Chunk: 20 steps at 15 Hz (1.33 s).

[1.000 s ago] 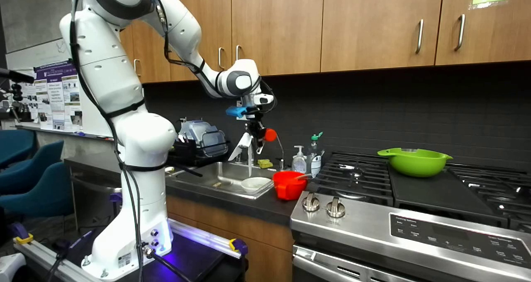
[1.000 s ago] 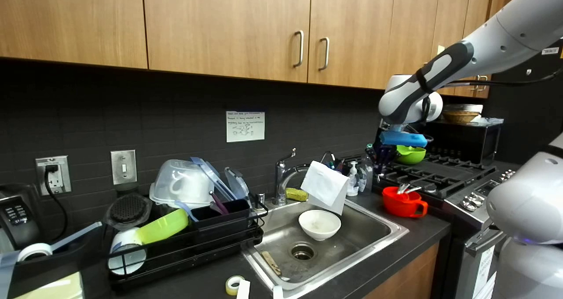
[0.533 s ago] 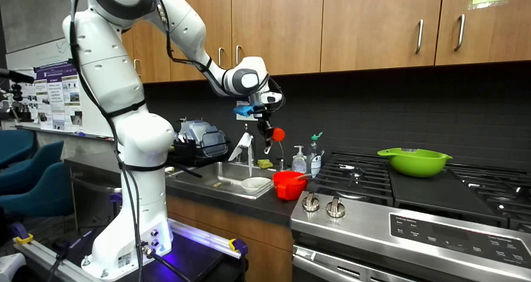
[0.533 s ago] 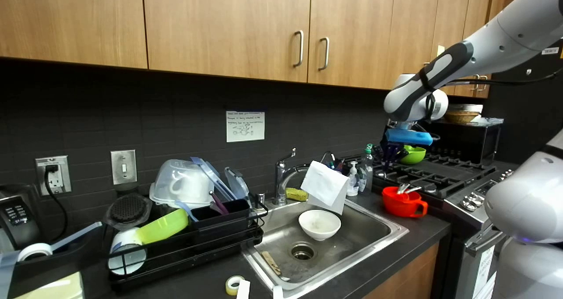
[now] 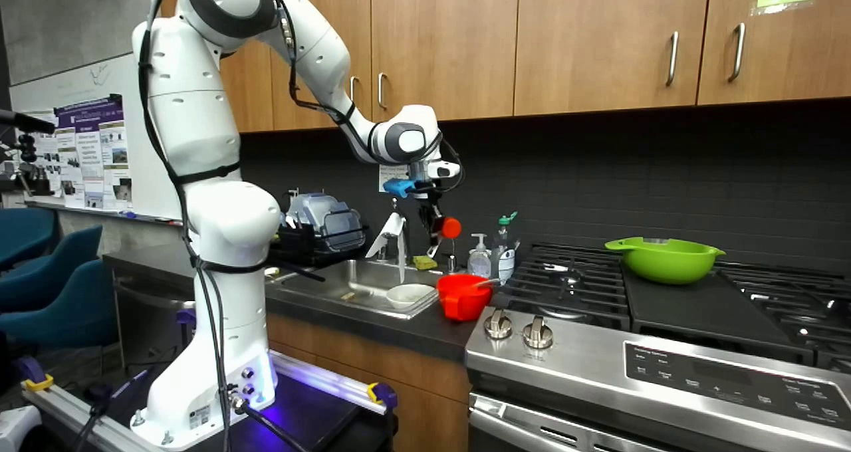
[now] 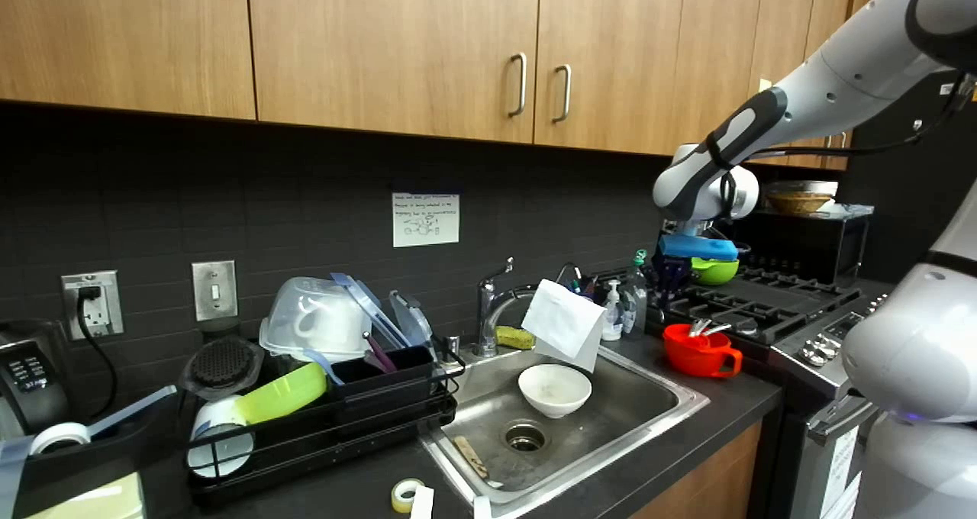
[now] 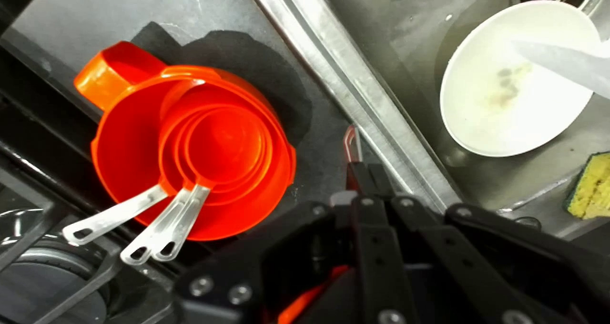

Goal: Remove the small orange pot from the orange bowl and put it on the counter

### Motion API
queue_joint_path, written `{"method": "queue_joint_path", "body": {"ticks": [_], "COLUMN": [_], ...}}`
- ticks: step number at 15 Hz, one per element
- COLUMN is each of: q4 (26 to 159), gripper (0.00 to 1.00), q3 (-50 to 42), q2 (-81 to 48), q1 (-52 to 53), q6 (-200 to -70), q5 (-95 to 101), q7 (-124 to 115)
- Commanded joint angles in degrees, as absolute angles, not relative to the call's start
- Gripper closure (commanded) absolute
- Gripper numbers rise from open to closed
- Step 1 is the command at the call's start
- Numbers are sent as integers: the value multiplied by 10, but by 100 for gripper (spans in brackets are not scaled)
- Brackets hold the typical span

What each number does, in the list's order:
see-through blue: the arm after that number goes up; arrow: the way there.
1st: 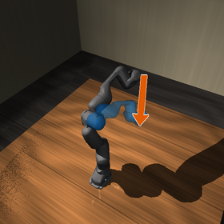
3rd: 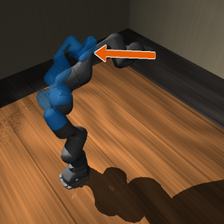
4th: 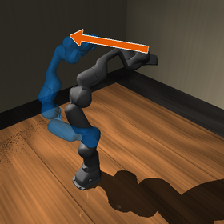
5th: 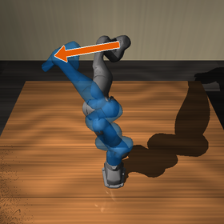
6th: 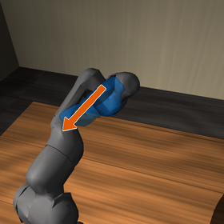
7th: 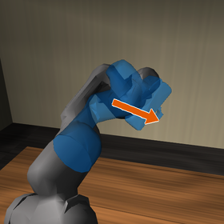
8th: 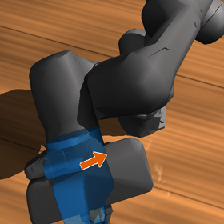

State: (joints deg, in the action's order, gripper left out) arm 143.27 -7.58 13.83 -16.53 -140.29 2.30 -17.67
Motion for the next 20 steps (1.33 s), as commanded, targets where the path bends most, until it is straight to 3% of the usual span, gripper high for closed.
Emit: {"method": "queue_joint_path", "body": {"ticks": [1,17,19,20], "q4": [1399,1347,1341,1337], "gripper": [100,100,74,70], "q3": [-86,-115,-118,-119], "q2": [96,9,0,-4], "q1": [-149,-139,-139,-140], "q6": [-1403,-1403,-1401,-1397], "q5": [4,-71,-82,-83], "q7": [-159,-86,-72,-70]}}
